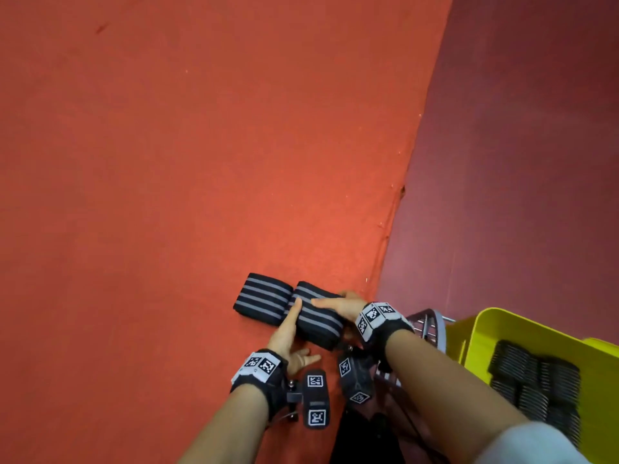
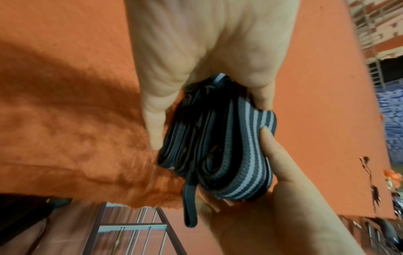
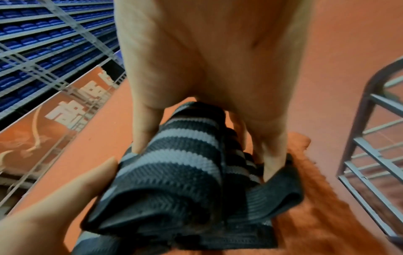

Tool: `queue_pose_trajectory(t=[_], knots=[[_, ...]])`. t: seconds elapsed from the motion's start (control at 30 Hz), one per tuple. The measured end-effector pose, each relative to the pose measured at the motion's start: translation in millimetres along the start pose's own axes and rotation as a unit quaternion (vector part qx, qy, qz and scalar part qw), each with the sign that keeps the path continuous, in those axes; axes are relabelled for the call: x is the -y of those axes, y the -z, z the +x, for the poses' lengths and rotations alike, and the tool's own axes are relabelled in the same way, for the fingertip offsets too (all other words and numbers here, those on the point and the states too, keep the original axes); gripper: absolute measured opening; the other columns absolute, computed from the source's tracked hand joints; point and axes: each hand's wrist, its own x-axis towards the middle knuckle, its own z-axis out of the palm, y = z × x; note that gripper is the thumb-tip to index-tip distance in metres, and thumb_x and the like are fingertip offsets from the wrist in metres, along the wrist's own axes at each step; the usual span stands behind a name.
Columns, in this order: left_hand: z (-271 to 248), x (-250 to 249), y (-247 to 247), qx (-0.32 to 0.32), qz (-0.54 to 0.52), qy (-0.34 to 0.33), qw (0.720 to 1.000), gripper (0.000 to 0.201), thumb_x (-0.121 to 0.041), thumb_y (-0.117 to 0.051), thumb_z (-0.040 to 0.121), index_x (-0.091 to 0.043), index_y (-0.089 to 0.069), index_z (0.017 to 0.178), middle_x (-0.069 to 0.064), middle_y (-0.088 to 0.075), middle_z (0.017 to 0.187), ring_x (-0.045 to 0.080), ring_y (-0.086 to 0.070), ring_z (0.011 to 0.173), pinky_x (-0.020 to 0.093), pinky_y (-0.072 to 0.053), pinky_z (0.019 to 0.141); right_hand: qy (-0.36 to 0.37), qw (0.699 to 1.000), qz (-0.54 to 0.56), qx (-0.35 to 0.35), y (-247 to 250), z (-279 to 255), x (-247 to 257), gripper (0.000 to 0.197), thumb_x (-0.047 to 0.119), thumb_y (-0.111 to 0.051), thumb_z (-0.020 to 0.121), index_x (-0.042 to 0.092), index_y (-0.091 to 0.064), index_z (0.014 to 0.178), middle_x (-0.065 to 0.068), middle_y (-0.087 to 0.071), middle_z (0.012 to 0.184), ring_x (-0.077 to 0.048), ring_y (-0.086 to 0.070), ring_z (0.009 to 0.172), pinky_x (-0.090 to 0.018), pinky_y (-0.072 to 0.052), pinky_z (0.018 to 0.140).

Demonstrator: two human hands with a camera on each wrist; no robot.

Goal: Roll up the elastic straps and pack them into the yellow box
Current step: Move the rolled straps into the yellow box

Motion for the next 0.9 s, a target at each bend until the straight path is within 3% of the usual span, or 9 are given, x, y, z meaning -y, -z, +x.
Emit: queue_pose_trajectory(t=[0.07,0.13,0.27,0.4,0.5,0.57,0.67,0.77,0.9], knots=[[5.8,2.1,-4.0,0.024,-0.014,0.004,1.0,0.074,-0.052,-0.063,0.084,-0.013,-0.04,0.142,0.013,-0.033,0.153,0.036,-0.031,0.138,0.053,-0.041,0.101,-0.018,0.999,0.031,0.031,3.6,-30.9,13.2,0.093,0.054,-0.09,0.05,0.005,-0.059,0.123,-0.011,-0.071,0.105,-0.024,-0.07,0.088,-0.032,-0.058,0.066],[15.9,4.6,-3.5,0.028,-0.028,-0.003,0.999,0.059,-0.047,-0.066,0.084,-0.015,-0.049,0.131,0.014,-0.043,0.145,0.033,-0.042,0.128,0.05,-0.043,0.098,-0.036,0.997,0.048,0.058,5.1,-33.6,11.2,0.074,0.046,-0.088,0.059,0.005,-0.064,0.116,-0.011,-0.074,0.094,-0.024,-0.072,0.077,-0.028,-0.054,0.056],[34.8,8.4,0.8,0.004,-0.013,-0.015,1.0,0.051,-0.051,-0.071,0.078,-0.019,-0.054,0.114,0.008,-0.052,0.134,0.027,-0.047,0.122,0.048,-0.044,0.098,-0.044,0.996,0.076,0.033,4.0,-21.3,0.6,0.09,0.054,-0.091,0.045,0.008,-0.062,0.117,-0.012,-0.074,0.097,-0.026,-0.073,0.082,-0.033,-0.059,0.064],[39.1,16.4,3.2,0.001,-0.015,-0.016,1.0,0.044,-0.052,-0.069,0.078,-0.022,-0.057,0.107,0.005,-0.055,0.126,0.021,-0.049,0.115,0.045,-0.044,0.087,-0.048,0.991,0.11,0.061,2.2,-21.0,-6.2,0.069,0.05,-0.087,0.058,0.009,-0.066,0.109,-0.008,-0.074,0.094,-0.021,-0.072,0.086,-0.033,-0.059,0.081],[37.6,18.6,2.1,0.008,-0.02,-0.021,1.0,0.046,-0.05,-0.068,0.08,-0.02,-0.055,0.112,0.004,-0.055,0.12,0.021,-0.049,0.111,0.046,-0.042,0.089,-0.049,0.991,0.099,0.077,2.0,-19.5,-13.1,0.093,0.063,-0.088,0.039,0.012,-0.065,0.114,-0.004,-0.073,0.102,-0.018,-0.069,0.097,-0.033,-0.054,0.093],[33.2,17.0,-0.1,0.007,-0.013,-0.025,1.0,0.046,-0.051,-0.067,0.081,-0.02,-0.055,0.113,0.003,-0.057,0.113,0.019,-0.054,0.101,0.044,-0.043,0.088,-0.053,0.992,0.078,0.079,3.6,-21.6,-16.1,0.095,0.069,-0.086,0.036,0.014,-0.065,0.111,-0.004,-0.072,0.102,-0.018,-0.068,0.096,-0.033,-0.056,0.09],[29.2,17.4,-3.4,0.005,-0.021,-0.039,0.999,0.042,-0.047,-0.067,0.083,-0.015,-0.059,0.11,0.001,-0.065,0.101,0.015,-0.061,0.088,0.032,-0.051,0.065,-0.054,0.992,0.068,0.094,8.4,-29.5,-16.3,0.064,0.065,-0.079,0.06,0.015,-0.064,0.097,-0.007,-0.069,0.09,-0.02,-0.067,0.083,-0.032,-0.056,0.075],[29.1,22.7,-5.3,-0.001,-0.019,-0.056,0.998,0.043,-0.048,-0.068,0.082,-0.016,-0.063,0.11,0.002,-0.068,0.105,0.014,-0.064,0.091,0.028,-0.051,0.06,-0.022,0.993,0.046,0.103,12.7,-28.8,-19.0,0.098,0.073,-0.081,0.04,0.013,-0.065,0.116,-0.007,-0.074,0.098,-0.021,-0.072,0.089,-0.033,-0.057,0.081],[28.7,28.9,-1.1,-0.01,-0.001,-0.059,0.998,0.056,-0.053,-0.073,0.075,-0.017,-0.063,0.116,0.002,-0.069,0.11,0.016,-0.064,0.098,0.029,-0.052,0.066,-0.026,0.993,0.059,0.104,11.5,-25.7,-33.7,0.104,0.076,-0.082,0.038,0.017,-0.063,0.122,-0.006,-0.072,0.111,-0.021,-0.069,0.101,-0.035,-0.055,0.088]])
